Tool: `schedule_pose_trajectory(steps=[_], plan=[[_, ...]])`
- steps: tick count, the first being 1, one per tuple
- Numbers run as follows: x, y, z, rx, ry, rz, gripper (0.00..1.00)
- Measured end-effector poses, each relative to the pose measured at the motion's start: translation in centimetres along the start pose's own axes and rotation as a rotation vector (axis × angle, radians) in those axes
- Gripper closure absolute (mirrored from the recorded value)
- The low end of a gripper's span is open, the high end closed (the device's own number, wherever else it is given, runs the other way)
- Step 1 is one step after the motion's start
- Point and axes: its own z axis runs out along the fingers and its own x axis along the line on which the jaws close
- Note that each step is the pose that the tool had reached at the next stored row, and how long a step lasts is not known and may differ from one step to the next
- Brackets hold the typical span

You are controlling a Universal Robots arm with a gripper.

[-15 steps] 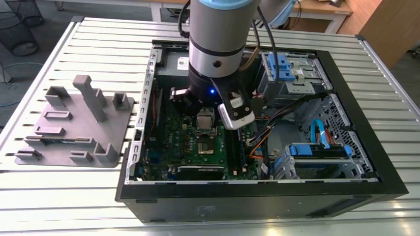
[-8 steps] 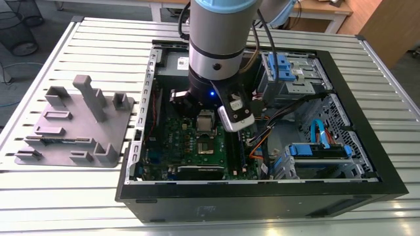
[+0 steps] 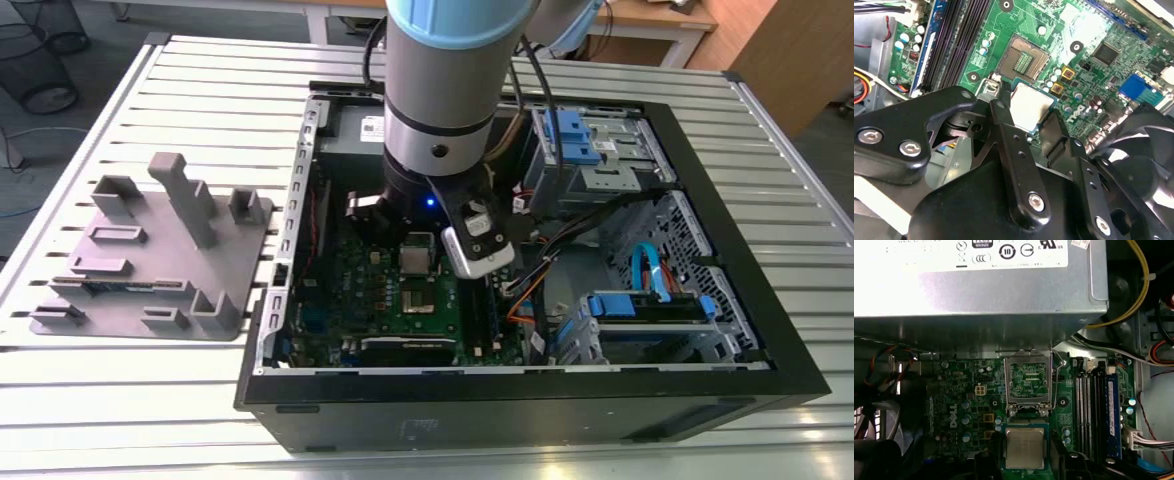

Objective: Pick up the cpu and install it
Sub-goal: 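Place the cpu into insertion slot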

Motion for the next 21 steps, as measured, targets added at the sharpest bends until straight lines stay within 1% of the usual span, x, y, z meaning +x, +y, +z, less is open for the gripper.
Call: schedule_pose_trajectory(steps=[11, 14, 18, 21], plan=[[-0.04, -0.40, 1.92, 0.0000, 0.0000, 0.000, 0.53], [-0.05, -0.49, 2.22, 0.0002, 0.0001, 0.000, 0.53], [-0.06, -0.65, 2.45, 0.0000, 0.0000, 0.000, 0.53], [-0.25, -0.70, 2.61, -0.0001, 0.0000, 0.000, 0.53]])
